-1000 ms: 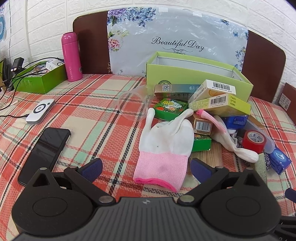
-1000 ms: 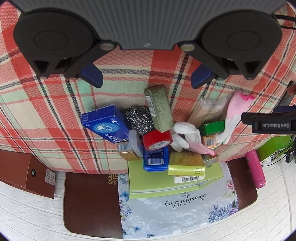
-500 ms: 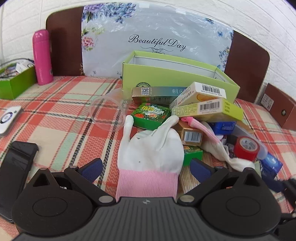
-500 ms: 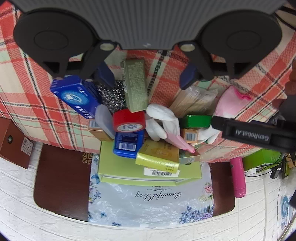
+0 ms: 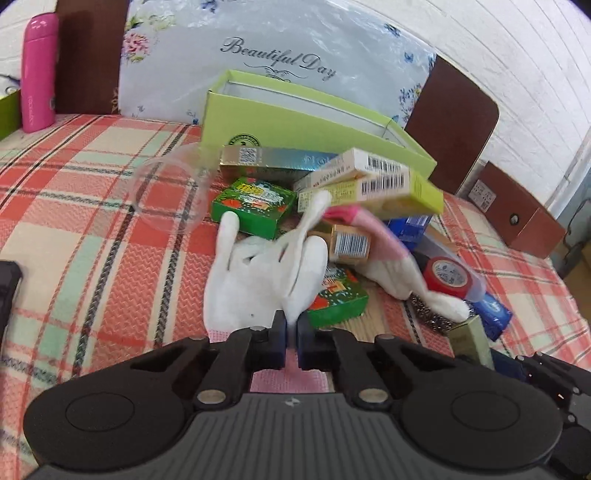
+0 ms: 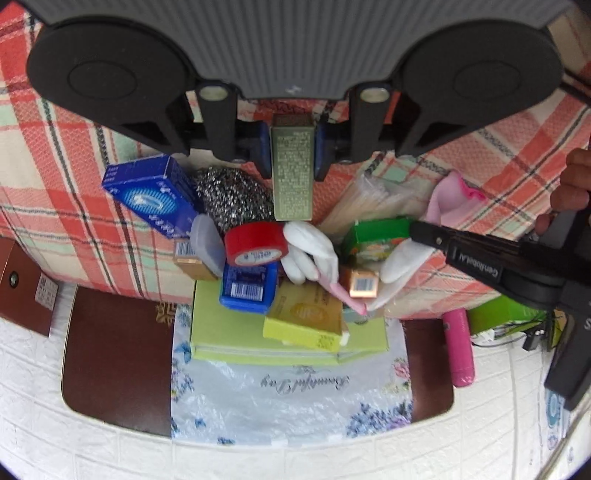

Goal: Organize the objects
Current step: 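Drop the white glove from the left tool while the right tool drops the green bar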

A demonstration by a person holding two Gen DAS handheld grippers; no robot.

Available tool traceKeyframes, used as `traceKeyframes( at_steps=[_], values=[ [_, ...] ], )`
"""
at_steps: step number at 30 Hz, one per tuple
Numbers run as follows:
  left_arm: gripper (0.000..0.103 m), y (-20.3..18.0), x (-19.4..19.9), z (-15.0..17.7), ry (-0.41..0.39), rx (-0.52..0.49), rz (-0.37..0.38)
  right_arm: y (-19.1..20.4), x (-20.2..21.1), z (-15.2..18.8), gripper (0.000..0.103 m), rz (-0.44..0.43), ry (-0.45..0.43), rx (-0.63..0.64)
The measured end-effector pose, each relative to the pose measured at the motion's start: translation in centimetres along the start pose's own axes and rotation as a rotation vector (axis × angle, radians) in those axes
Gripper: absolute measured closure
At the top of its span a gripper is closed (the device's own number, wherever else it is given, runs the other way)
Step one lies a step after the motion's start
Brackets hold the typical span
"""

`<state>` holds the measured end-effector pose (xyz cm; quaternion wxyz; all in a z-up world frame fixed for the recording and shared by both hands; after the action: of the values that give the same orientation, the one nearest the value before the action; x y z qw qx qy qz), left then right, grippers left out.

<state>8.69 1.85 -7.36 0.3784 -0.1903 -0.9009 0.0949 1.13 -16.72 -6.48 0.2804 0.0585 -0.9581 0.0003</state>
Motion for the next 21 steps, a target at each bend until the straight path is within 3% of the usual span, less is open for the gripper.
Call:
traceKeyframes(
  at_steps=[7, 12, 15, 21],
  values=[
    [0.1, -1.6, 6.8, -4.6, -0.182, -0.07, 0.052, -1.2, 3.2, -3.7, 0.081, -0.036, -0.156, -0.045],
    [0.1, -4.1, 8.5, -9.7, -0.307, -0.115, 0.097, -2.6, 3.6, -8.7, 0.081, -0.051, -0.263, -0.045],
    [0.1, -5.3, 8.0, -12.6, -0.36, -0.119, 0.115, -3.6, 2.9, -12.0, 0.08, -0.061, -0.302, -0.058],
    [0.1, -5.4, 3.3, -18.5, -0.372, -0.041, 0.141, -5.8, -2.3, -17.3, 0.081, -0.038, -0.314, -0.081]
  ],
)
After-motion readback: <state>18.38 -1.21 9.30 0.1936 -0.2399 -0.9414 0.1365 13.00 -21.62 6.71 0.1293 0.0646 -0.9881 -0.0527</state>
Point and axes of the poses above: each gripper's, at about its wrist camera, not at the fingertips, and x roughly against the way its jaws point, y to its left, z to its underside, the point moved 5 cm from there along -x, roughly the way its jaws point
